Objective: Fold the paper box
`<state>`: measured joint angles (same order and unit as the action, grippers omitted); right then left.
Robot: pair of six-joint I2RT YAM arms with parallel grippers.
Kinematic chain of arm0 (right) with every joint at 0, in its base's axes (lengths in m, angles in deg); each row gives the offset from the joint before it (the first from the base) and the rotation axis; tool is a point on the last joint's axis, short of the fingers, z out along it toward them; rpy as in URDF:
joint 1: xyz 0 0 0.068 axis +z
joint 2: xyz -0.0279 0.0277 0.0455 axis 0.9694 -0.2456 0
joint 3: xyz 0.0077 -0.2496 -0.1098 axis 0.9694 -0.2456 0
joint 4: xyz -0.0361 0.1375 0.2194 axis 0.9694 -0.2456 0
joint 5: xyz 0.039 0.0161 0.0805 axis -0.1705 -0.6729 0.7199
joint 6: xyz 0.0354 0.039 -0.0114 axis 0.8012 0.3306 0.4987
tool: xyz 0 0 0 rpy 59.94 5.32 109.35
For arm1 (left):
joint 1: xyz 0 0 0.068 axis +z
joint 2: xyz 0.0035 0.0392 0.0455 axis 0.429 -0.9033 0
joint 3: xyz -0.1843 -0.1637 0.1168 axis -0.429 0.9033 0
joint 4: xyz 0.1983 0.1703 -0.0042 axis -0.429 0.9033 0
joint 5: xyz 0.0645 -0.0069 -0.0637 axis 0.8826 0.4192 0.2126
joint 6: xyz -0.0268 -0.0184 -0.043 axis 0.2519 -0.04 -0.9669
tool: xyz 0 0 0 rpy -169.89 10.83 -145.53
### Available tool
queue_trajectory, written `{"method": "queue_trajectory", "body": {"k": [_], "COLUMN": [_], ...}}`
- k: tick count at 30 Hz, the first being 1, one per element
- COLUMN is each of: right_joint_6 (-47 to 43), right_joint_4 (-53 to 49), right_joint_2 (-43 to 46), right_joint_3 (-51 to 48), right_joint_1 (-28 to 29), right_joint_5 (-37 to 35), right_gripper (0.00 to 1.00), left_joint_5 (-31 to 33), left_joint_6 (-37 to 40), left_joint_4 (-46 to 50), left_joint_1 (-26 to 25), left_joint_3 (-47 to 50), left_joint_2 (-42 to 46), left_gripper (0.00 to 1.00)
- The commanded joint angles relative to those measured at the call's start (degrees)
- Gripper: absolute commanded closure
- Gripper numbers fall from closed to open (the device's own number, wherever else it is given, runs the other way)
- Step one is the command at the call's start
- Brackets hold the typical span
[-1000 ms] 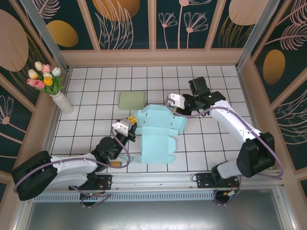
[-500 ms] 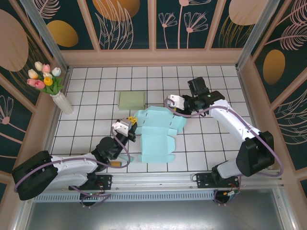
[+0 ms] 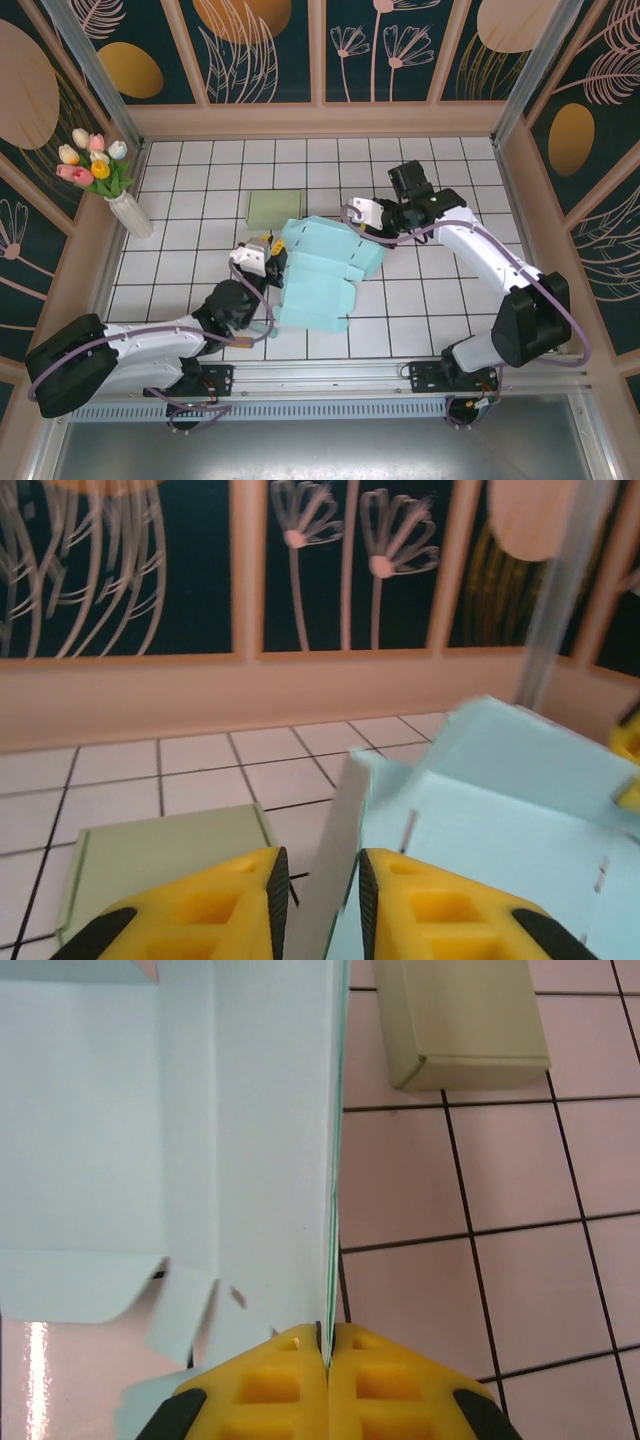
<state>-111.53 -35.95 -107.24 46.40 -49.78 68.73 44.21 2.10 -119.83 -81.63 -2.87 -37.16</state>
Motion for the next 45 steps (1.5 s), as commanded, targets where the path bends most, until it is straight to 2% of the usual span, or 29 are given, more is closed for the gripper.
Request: {"method": "queue_trajectory", "body": {"k": [1, 3, 6, 11, 13, 15, 19, 23, 26, 29, 34, 45], "right_joint_6": [4.03, 4.61, 4.83, 4.57, 4.56, 4.56, 4.26, 4.21, 4.15, 4.14, 4.12, 4.34], "right_joint_4": [-2.59, -3.3, -3.6, -2.97, -2.73, -2.89, -2.6, -2.13, -2.06, -1.75, -1.49, -1.49], "right_joint_2": [-1.15, -1.4, -1.34, -0.67, -0.55, -0.47, 0.63, 1.82, 2.41, 2.87, 2.58, 2.51], "right_joint_3": [3.25, 3.8, 3.91, 3.12, 3.03, 3.12, 2.1, 1.35, 1.27, 0.97, 0.8, 0.57], "right_joint_1": [1.46, 1.97, 1.99, 2.0, 1.95, 1.95, 1.95, 2.03, 2.09, 2.04, 2.06, 2.13], "right_joint_5": [-5.25, -6.8, -6.91, -7.01, -6.67, -6.3, -5.88, -5.46, -5.12, -4.71, -4.71, -4.6], "right_gripper": [1.0, 1.0, 1.0, 1.0, 1.0, 1.0, 1.0, 1.0, 1.0, 1.0, 1.0, 1.0], "left_joint_5": [6.68, 2.78, -2.74, -11.68, -17.24, -19.55, -18.49, -15.33, -16.25, -18.49, -21.23, -23.12], "left_joint_6": [-14.68, -20.79, -24.7, -28.25, -30.11, -31.14, -30.42, -29.95, -31.0, -31.52, -32.08, -31.6], "left_joint_4": [15.32, 22.72, 27.01, 28.58, 26.95, 25.88, 24.12, 21.97, 20.95, 18.22, 15.36, 16.47], "left_joint_1": [0.07, 0.12, 0.07, 0.07, 0.11, 0.07, 0.08, 0.6, 2.48, 5.08, 8.54, 9.05], "left_joint_3": [-6.0, -9.13, -11.64, -15.42, -17.14, -18.72, -21.33, -21.74, -21.4, -19.66, -16.64, -18.83], "left_joint_2": [3.52, 5.71, 8.73, 8.93, 6.1, 2.35, -4.59, -7.94, -9.67, -9.72, -6.65, -6.72], "left_gripper": [0.73, 0.72, 0.72, 0.71, 0.71, 0.71, 0.68, 0.63, 0.58, 0.49, 0.45, 0.45]}}
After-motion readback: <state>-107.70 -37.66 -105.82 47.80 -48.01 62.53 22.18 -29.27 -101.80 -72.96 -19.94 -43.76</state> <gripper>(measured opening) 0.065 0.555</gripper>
